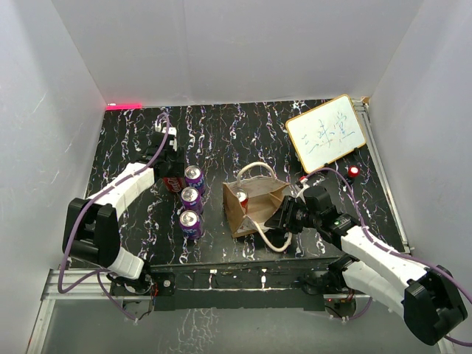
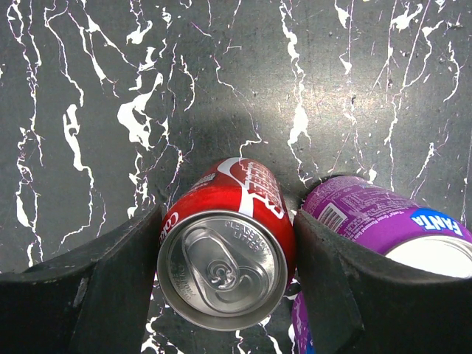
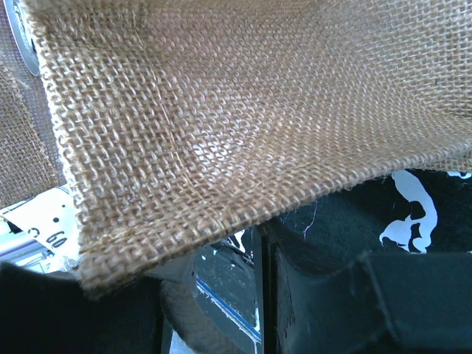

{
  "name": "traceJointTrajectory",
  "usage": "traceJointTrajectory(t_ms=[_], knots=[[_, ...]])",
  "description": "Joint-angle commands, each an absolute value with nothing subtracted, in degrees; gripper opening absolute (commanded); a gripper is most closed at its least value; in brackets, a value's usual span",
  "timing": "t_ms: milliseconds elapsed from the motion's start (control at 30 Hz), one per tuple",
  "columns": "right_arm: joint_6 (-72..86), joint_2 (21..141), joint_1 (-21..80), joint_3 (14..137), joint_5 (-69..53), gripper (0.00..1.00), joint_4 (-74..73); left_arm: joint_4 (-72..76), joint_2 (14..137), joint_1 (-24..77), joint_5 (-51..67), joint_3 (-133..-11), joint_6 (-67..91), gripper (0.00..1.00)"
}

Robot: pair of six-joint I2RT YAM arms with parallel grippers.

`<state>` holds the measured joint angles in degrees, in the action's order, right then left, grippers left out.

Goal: Take the beverage out of the canvas bag

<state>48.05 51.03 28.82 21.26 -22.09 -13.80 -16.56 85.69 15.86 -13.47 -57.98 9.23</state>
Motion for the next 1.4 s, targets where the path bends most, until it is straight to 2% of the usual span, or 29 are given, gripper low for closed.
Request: traceJointTrajectory(t_ms=[0, 100, 300, 533, 833, 1000, 1233, 1367], knots=[[47.04, 50.76, 28.73, 22.37, -20.48, 0.41, -14.08, -14.41, 84.1, 15.51, -13.17, -58.48, 8.84, 0.29], [46.91, 50.3, 28.74, 22.56, -20.48, 0.41, -14.23, -14.55, 83.88, 15.5, -12.89, -58.45, 8.79, 0.35], [46.55, 50.83, 28.74, 23.87, -20.41, 0.41, -14.11, -14.12, 80.87, 15.51, -12.88, -57.43, 8.68, 0.55], [46.27, 52.9, 28.74, 22.73, -21.69, 0.41, -12.85, -12.28, 76.82, 15.48, -12.6, -55.45, 8.07, 0.73], [45.33, 54.87, 28.74, 22.85, -22.5, 0.42, -10.74, -11.54, 71.28, 15.57, -13.33, -53.39, 7.38, 0.82], [43.66, 53.97, 28.74, 22.23, -23.26, 0.44, -9.75, -17.19, 65.35, 15.8, -8.59, -58.1, 10.12, 0.84], [40.67, 55.24, 28.76, 20.56, -30.28, 0.61, -2.96, -19.52, 59.07, 19.34, 9.25, -60.67, 22.11, 0.84], [38.12, 57.39, 28.83, 21.66, -30.77, 0.69, -2.94, -18.25, 58.61, 33.25, 3.58, -59.65, 26.31, 0.84]])
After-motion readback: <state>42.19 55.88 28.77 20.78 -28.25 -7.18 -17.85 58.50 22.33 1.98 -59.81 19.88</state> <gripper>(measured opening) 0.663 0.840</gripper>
